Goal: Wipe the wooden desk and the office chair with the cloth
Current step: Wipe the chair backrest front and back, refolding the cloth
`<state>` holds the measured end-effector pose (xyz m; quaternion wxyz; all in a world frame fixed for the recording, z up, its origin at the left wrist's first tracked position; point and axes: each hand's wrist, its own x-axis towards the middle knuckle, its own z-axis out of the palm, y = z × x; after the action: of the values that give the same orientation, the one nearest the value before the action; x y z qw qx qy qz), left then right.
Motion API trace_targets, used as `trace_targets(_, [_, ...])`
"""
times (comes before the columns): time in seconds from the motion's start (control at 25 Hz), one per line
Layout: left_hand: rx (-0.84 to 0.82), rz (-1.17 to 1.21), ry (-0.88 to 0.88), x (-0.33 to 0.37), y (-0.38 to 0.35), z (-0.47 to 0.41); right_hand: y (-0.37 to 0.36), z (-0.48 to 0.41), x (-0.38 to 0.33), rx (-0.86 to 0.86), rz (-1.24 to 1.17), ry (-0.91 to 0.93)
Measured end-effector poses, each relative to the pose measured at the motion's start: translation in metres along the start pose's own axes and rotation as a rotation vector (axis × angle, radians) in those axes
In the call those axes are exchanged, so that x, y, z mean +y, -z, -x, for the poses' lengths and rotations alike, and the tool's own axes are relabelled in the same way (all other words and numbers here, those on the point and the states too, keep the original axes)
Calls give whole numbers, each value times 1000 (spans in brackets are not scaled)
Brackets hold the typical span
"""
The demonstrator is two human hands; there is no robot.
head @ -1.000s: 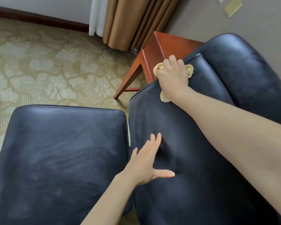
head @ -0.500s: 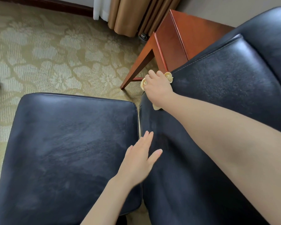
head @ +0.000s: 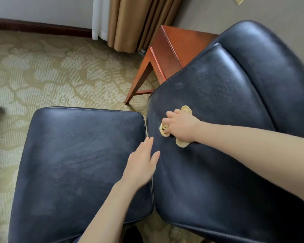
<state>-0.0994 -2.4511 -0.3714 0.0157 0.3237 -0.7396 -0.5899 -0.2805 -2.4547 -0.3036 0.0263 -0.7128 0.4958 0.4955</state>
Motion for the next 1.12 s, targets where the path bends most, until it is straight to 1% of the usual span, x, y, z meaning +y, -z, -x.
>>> trace_targets(0.24, [-46, -49, -5, 22, -14, 29, 1, 101, -30, -11, -90, 106])
trace_targets(0.44, [-55, -111, 4, 41, -23, 39, 14, 160, -47, -56, -163, 215])
trace_targets(0.56, [-136, -134, -41, 46, -28, 34, 22, 184, -47, -97, -197, 332])
trace_targets(0.64, [-195, -167, -62, 47, -32, 29, 28, 191, -32, -116, -187, 359])
trace_targets(0.76, [-278, -204, -74, 46, -38, 21, 29, 174, 2, -98, -110, 245])
trace_targets(0.84, [-315, -183, -88, 42, -43, 19, 29, 150, 27, -69, -29, 130])
trace_targets(0.92, [-317, -142, -113, 38, -47, 20, 33, 128, 51, -28, 22, -10])
trace_targets(1.0, [-320, -137, -135, 36, -47, 18, 36, 104, 71, 8, 40, -147])
trace_targets(1.12, [-340, -177, -156, 32, -46, 13, 42, 61, 86, 69, 18, -303])
